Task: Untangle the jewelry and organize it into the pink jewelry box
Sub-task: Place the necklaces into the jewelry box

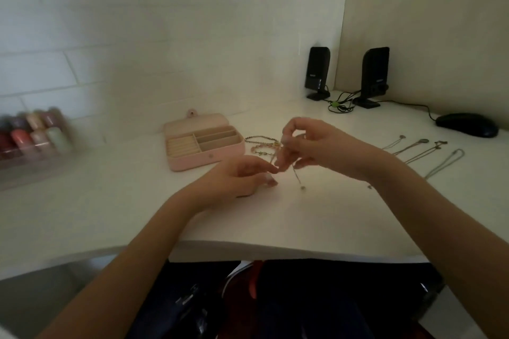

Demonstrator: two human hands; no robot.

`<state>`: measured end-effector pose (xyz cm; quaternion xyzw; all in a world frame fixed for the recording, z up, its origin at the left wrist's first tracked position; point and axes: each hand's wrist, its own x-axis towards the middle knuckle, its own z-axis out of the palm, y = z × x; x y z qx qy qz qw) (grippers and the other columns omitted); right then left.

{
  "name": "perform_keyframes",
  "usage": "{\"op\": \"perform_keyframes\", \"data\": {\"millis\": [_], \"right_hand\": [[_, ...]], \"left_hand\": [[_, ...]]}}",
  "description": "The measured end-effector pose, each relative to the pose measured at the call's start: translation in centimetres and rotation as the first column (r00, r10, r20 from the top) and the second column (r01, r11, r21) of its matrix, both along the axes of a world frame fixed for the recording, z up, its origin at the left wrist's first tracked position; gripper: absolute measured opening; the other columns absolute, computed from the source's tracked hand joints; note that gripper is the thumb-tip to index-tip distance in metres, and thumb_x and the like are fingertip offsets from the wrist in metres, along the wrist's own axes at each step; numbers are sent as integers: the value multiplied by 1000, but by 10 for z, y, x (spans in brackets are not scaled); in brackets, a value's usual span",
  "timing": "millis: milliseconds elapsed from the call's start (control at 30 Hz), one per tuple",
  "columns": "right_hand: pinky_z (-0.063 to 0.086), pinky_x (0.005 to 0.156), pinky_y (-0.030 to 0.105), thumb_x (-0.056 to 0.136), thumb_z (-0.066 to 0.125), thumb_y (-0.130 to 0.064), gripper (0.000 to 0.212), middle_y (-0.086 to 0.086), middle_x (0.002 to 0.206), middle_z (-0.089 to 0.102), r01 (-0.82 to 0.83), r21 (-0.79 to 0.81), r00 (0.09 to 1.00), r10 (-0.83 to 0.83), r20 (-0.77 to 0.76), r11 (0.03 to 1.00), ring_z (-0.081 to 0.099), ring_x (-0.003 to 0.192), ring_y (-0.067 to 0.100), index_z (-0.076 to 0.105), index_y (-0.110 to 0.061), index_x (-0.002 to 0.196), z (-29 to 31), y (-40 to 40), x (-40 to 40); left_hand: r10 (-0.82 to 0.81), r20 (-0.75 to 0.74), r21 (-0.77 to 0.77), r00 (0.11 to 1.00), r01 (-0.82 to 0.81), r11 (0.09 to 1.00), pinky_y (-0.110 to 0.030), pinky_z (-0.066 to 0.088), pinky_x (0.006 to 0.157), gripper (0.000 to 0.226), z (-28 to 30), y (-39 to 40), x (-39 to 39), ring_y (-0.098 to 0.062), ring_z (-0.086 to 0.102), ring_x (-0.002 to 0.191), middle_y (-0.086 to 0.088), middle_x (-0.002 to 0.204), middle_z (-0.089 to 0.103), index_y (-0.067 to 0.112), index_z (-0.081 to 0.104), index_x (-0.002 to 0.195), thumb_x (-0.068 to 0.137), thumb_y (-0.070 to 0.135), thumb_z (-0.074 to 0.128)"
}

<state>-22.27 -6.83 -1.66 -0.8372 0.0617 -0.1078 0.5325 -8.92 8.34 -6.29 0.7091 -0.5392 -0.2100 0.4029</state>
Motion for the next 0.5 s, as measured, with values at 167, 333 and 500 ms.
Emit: {"op": "perform_keyframes", "data": {"millis": [167,333,500], "right_hand": [[55,63,24,96,49,-17,9,4,71,64,248,112,931,-269,247,962,63,60,11,48,-9,100,18,0,28],[47,57,22,94,54,-22,13,0,82,64,318,-122,943,-300,143,940,59,69,13,48,-11,98,0,-7,52],[46,72,26,93,51,-39,29,1,90,69,263,49,931,-266,251,964,62,79,10,64,-14,95,-14,12,40]], "left_hand": [[-69,-454,-128,888,11,992,-20,36,49,32,12,-2,-7,-9,36,47,2,52,42,13,61,75,99,19,39],[-290,-845,-338,449,-29,941,-17,25,41,32,26,-4,-3,-5,25,42,7,48,29,15,50,72,98,25,34],[-460,-864,-502,202,-284,817,-16,27,42,24,33,-12,13,-6,30,40,7,46,32,13,54,73,90,23,40]]}}
